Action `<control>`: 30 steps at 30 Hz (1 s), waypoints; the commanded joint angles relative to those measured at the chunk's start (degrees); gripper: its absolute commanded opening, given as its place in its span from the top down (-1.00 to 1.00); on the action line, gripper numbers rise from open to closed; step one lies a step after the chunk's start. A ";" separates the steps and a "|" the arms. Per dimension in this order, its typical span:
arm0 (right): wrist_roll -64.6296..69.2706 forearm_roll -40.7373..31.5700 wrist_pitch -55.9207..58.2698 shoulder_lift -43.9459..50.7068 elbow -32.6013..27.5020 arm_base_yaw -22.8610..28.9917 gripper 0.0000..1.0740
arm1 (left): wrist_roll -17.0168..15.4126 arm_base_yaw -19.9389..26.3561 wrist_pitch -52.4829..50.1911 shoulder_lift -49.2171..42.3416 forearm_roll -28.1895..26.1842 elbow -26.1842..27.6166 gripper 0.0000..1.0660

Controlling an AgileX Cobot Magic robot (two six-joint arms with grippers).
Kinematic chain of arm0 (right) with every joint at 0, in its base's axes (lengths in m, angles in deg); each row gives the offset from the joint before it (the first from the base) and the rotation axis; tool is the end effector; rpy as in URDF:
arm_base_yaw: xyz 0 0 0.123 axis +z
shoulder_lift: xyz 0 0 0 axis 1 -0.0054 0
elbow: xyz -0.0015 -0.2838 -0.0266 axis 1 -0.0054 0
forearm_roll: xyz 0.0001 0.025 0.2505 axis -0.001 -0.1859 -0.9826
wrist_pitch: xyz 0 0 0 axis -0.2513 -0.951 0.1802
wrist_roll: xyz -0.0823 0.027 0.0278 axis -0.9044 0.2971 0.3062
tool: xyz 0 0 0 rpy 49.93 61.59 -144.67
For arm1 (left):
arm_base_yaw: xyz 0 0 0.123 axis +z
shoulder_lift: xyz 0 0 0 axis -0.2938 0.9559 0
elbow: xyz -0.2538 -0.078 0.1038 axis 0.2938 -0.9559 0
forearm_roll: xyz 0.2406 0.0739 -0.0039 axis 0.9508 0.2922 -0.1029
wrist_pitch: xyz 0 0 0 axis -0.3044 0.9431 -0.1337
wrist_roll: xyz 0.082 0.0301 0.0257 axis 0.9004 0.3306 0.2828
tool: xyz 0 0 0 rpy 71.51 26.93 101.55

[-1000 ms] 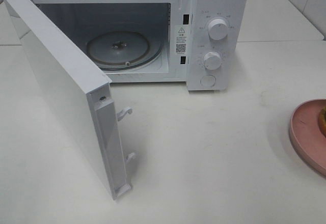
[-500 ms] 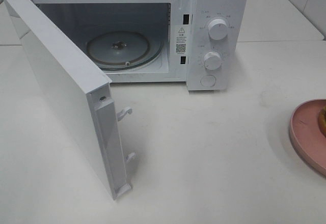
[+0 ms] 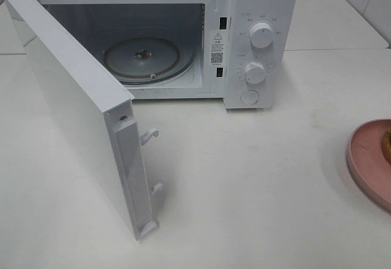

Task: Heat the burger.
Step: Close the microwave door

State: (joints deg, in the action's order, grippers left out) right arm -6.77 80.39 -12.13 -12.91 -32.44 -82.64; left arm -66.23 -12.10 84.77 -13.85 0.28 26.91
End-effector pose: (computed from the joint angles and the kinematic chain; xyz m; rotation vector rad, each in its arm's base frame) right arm -0.0025 -0.0065 0.2832 -0.0378 1.9718 0.0394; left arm -0.0081 -0.0112 0.2802 -0.0150 2.0422 -0.0619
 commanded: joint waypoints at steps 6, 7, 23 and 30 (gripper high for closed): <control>-0.74 0.11 0.06 1.83 -0.11 -0.34 -0.42 | -0.29 0.17 -0.80 -0.29 -1.55 0.00 -0.83; -0.74 0.11 0.06 1.83 -0.11 -0.34 -0.42 | -0.29 0.17 -0.80 -0.29 -1.55 0.00 -0.83; -0.74 0.11 0.06 1.83 -0.11 -0.34 -0.42 | 0.00 0.17 -7.56 5.16 -2.46 2.18 -0.52; -0.74 0.11 0.06 1.83 -0.11 -0.34 -0.42 | 0.00 0.17 -14.73 10.20 -4.64 2.06 0.37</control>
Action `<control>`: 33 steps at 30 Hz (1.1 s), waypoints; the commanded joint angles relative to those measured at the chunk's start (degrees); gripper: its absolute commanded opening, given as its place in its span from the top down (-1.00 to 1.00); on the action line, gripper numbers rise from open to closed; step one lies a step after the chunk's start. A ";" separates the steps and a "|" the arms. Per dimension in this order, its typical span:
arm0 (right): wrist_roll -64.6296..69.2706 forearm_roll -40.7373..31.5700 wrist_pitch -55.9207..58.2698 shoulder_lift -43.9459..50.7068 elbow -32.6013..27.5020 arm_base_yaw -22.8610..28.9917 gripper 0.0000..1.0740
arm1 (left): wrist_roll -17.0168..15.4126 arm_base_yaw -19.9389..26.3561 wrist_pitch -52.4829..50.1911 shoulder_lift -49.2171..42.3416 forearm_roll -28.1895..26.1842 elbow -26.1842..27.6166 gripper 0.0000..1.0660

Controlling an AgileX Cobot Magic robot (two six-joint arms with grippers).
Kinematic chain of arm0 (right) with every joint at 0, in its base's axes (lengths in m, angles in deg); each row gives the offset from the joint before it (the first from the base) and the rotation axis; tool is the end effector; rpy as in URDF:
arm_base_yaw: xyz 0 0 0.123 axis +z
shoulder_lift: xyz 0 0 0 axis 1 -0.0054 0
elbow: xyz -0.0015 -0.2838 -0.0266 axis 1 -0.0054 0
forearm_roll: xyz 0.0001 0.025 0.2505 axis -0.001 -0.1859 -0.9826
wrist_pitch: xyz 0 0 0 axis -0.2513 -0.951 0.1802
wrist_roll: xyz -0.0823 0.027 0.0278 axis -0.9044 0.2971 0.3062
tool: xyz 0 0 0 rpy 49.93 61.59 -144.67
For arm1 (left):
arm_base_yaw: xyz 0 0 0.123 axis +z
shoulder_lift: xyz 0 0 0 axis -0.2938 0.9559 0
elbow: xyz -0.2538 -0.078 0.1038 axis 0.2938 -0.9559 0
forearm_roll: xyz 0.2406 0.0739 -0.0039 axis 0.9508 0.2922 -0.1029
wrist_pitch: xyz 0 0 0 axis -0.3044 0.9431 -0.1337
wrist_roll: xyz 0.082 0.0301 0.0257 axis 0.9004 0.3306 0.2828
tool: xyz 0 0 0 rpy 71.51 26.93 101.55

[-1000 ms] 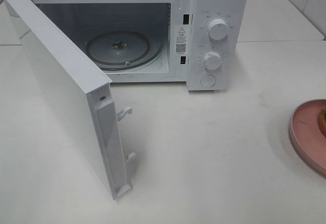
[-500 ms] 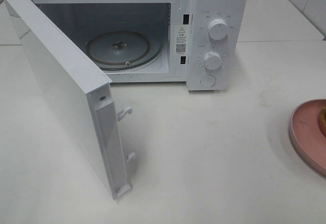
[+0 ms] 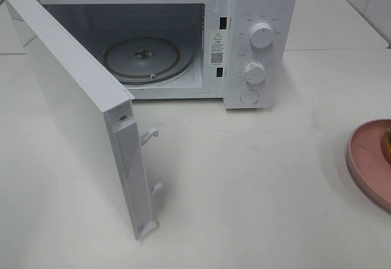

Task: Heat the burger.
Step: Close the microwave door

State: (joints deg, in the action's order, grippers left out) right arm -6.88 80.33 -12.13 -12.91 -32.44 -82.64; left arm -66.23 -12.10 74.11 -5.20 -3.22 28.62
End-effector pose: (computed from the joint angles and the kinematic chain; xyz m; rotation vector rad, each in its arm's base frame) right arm -0.0025 -0.0064 0.2832 -0.0397 1.9719 0.0394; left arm 0.0213 -0.0118 0.3037 -0.0444 1.9717 -0.1277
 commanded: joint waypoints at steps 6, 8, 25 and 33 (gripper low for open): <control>-0.63 0.17 0.06 1.83 -0.11 -0.34 -0.42 | 0.06 0.17 -11.75 4.87 -1.26 -2.12 1.00; -0.63 0.17 0.06 1.83 -0.11 -0.34 -0.42 | 0.06 0.17 -14.04 5.56 -1.66 -3.38 1.00; -0.57 0.23 0.06 1.83 -0.11 -0.34 -0.42 | 6.59 -0.34 -48.53 14.38 -6.65 -19.19 1.00; -0.57 0.23 0.06 1.83 -0.11 -0.34 -0.42 | 6.02 -0.34 -58.38 20.11 -6.47 -20.00 1.00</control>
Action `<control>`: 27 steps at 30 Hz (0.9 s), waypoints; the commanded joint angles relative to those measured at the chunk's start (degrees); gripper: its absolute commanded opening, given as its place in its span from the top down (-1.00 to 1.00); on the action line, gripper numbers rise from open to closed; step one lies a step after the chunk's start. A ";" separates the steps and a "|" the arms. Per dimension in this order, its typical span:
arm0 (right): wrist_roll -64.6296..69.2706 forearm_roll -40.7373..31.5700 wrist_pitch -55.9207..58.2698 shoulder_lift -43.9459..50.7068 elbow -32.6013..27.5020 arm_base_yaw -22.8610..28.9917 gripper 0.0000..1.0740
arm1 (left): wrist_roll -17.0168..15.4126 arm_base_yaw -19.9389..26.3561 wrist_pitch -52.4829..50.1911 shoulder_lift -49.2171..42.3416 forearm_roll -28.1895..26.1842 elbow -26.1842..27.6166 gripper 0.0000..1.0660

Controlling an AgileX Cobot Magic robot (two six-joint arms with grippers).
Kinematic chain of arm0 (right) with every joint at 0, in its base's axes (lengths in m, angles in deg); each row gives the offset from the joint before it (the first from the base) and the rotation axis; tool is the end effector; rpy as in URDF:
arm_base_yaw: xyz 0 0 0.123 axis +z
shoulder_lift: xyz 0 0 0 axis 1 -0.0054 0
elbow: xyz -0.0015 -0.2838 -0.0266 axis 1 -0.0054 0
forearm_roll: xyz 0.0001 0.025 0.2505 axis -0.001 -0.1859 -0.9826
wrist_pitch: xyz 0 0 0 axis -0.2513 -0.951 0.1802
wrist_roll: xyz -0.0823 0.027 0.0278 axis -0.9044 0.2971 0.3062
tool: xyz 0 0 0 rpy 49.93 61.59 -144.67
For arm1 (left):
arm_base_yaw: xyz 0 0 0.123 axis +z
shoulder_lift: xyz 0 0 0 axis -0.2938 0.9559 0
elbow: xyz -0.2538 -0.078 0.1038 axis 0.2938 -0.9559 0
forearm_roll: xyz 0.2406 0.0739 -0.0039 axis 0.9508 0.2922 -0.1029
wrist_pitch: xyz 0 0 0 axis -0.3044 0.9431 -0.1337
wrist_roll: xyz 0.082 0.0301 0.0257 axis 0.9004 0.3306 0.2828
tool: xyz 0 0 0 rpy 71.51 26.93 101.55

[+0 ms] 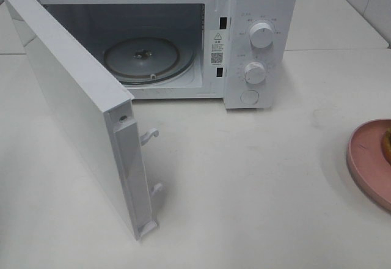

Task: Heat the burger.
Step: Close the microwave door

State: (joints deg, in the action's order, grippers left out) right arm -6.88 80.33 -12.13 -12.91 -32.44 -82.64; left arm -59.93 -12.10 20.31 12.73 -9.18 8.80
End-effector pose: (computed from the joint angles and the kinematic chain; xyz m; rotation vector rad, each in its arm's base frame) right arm -0.0025 -0.0064 0.2832 -0.0397 1.9719 0.0394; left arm 0.1045 0.0101 0.2494 -0.1862 1.6951 -0.0165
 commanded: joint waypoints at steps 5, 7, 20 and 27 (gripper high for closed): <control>-0.57 0.23 0.06 1.83 -0.11 -0.34 -0.42 | -0.29 -0.40 -10.31 7.51 0.92 -0.29 1.00; -0.57 0.23 0.06 1.83 -0.11 -0.34 -0.42 | -0.29 -0.69 -11.17 8.31 1.20 -0.40 1.00; -0.57 0.23 0.06 1.83 -0.11 -0.34 -0.42 | -6.02 -11.97 -26.18 25.38 11.40 -0.57 1.00; -0.57 0.23 0.06 1.83 -0.11 -0.34 -0.42 | -9.45 -13.81 -31.28 32.20 15.30 -0.57 1.00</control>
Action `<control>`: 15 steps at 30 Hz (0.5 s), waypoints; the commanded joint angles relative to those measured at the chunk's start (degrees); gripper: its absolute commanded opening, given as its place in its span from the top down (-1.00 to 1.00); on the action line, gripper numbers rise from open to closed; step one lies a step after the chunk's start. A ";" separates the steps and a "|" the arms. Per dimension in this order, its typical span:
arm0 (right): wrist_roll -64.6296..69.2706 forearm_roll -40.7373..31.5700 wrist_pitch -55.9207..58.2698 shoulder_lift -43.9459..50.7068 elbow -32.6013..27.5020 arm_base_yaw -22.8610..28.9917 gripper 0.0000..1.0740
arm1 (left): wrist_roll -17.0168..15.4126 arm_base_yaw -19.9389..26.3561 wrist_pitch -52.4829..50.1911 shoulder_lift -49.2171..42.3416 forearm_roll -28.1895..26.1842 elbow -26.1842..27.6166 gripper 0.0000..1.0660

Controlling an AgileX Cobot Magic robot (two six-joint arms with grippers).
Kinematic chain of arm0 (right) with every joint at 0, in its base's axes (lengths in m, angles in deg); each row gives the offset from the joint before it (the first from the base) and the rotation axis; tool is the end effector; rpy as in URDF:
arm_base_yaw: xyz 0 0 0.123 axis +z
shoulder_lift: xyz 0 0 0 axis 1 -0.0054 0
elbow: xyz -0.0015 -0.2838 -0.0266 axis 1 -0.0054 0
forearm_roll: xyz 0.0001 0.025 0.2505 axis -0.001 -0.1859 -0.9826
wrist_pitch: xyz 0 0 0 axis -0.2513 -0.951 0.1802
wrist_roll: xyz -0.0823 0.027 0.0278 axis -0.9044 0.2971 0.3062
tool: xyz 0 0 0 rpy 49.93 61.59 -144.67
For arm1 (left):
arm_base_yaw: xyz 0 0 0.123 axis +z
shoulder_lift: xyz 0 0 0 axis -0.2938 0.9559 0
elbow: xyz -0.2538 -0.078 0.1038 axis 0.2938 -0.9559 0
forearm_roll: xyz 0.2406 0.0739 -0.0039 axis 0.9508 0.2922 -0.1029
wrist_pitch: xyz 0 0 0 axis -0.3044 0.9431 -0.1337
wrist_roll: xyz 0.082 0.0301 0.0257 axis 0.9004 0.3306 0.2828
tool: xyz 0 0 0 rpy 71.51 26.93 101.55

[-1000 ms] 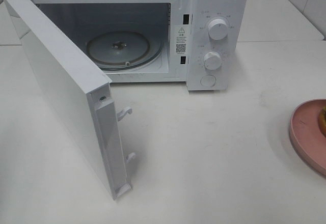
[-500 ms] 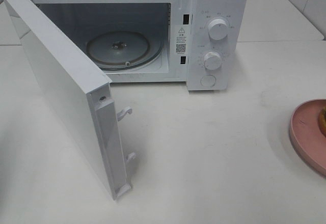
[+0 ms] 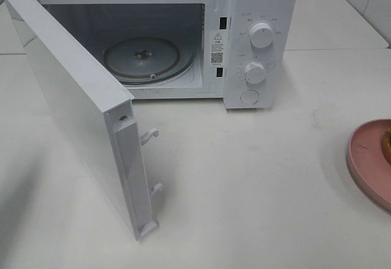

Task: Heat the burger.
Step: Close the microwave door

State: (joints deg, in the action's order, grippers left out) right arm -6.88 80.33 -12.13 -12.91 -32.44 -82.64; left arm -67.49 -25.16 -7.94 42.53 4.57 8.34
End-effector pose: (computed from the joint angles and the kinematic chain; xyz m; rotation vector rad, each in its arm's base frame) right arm -0.0025 -0.0064 0.2832 -0.0397 1.9719 0.0394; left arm 0.1689 -0.0214 0.2190 0.0965 1.7373 -0.0840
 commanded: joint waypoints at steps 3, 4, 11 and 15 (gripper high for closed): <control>-0.57 0.23 0.06 1.83 -0.11 -0.34 -0.42 | -3.38 -1.32 -4.47 5.10 2.06 0.40 1.00; -0.57 0.23 0.06 1.83 -0.11 -0.34 -0.42 | -3.55 -2.18 -4.98 6.59 3.15 1.49 1.00; -0.57 0.23 0.06 1.83 -0.11 -0.34 -0.42 | -4.30 -6.47 -8.08 12.55 6.07 3.44 1.00; -0.57 0.23 0.06 1.83 -0.11 -0.34 -0.42 | -4.30 -8.71 -9.85 15.30 6.07 4.30 1.00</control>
State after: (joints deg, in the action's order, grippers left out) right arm -6.88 80.33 -12.13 -12.91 -32.44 -82.64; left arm -71.33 -33.42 -15.96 57.60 10.47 12.12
